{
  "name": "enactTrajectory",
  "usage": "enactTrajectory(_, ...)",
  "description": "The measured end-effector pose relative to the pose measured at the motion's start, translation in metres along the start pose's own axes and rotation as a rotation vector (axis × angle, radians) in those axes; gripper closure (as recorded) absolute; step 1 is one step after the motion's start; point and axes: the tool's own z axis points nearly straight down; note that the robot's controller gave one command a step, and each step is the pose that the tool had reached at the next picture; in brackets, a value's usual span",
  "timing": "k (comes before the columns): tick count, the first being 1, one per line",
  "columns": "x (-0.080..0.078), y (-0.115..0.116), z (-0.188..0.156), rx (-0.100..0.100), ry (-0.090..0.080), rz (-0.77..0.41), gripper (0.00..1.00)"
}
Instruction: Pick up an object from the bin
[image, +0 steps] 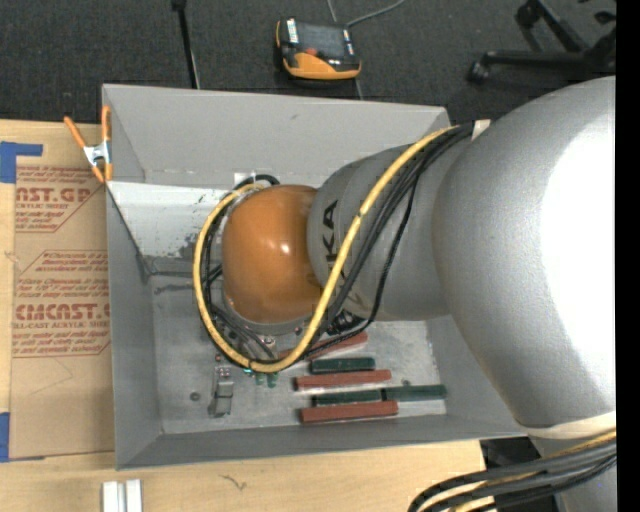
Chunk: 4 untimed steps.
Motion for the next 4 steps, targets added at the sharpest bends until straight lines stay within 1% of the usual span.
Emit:
enactTrajectory(1,-0.002,-0.001,-0.004,-0.002,-0.007,0.002,0.00)
enactTrajectory(2,-0.045,-0.038,0.035,-0.004,-0.016,-0.204,0.00)
enactTrajectory(3,-0.067,-0.057,0.034,0.000,-0.006,-0.252,0.00)
enactTrajectory(4,-0.038,-0.120,0.029,0.000,-0.008,-0.300,0.00)
